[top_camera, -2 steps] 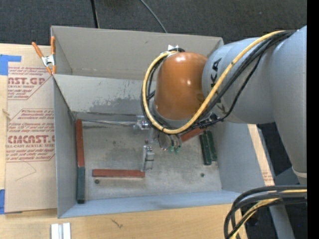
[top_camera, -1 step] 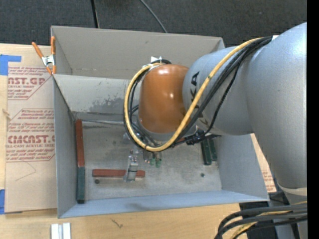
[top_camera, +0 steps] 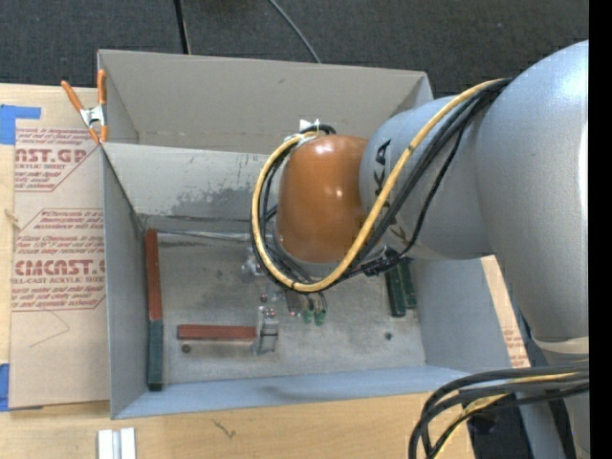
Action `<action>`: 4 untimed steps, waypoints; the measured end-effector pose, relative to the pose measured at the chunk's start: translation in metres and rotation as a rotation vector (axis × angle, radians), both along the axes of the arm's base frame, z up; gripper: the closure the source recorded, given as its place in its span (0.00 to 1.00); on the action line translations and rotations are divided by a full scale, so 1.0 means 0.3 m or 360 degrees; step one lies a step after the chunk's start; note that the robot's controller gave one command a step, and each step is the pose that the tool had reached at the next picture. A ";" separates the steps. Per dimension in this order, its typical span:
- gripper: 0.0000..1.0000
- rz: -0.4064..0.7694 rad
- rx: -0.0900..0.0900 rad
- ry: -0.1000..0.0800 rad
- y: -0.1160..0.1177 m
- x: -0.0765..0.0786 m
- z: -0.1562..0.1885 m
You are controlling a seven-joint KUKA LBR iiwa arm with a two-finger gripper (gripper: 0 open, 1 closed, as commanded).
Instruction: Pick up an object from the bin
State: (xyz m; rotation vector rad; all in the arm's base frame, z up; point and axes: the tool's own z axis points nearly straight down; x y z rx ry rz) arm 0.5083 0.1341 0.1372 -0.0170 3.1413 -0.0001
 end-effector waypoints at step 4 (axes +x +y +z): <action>1.00 0.0293 0.0000 0.0008 0.023 -0.040 -0.214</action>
Offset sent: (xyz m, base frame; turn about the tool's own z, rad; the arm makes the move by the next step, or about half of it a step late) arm -0.0104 0.0066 -0.0672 -0.1840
